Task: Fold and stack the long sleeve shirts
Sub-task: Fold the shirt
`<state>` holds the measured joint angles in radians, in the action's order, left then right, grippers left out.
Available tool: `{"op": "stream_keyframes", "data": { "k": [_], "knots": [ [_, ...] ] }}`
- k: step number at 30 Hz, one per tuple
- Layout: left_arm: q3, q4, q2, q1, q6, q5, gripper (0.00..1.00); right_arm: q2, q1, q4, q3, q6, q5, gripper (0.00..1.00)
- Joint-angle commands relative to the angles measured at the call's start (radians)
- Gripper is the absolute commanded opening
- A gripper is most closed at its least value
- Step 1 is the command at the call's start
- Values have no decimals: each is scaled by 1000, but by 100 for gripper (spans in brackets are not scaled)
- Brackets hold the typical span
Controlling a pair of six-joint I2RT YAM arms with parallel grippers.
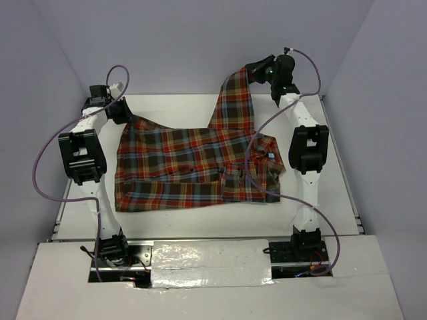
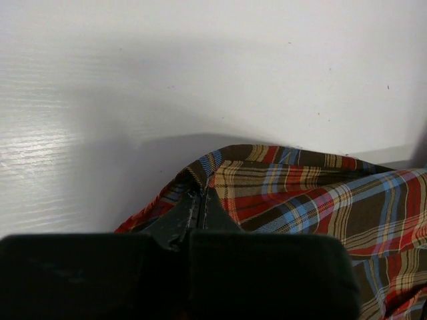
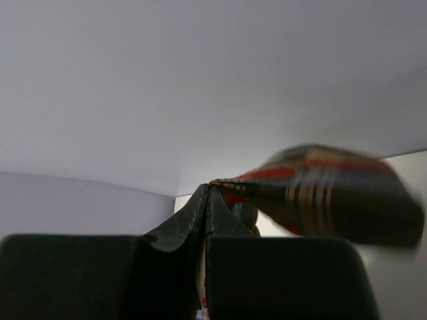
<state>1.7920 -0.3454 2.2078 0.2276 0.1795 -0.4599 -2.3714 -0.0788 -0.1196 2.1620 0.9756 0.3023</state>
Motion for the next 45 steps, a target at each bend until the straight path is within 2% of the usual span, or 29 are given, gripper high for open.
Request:
{"op": "stream_keyframes", "data": {
  "k": [1,5,11,16,19,27,34,40,45],
  "knots": [
    [14,37,-39,16,0,-33,0,98,13,-89,-16,-11,-25,0],
    [-6,51,-31,18,5,-69,0,87,10,-69,-11,-29,44,0],
    [-5,68,-36,55,2,-59,0,219,60,-159,-205,-35,-14,0],
    [-29,88,-30,53,23,-94,0,238,62,-124,-113,-81,9,0],
    [-39,97,-26,55,31,-92,0,244,59,-130,-114,-80,11,0],
    [-52,103,-34,55,23,-123,0,268,45,-153,-215,-81,43,0],
    [-40,120,-43,59,-29,-117,0,337,54,-153,-252,-153,35,0],
    [-8,120,1,59,-15,-141,0,281,59,-97,-68,-176,73,0],
    [-98,190,-37,56,-9,-164,0,333,40,-115,-165,-213,92,0]
  ]
}}
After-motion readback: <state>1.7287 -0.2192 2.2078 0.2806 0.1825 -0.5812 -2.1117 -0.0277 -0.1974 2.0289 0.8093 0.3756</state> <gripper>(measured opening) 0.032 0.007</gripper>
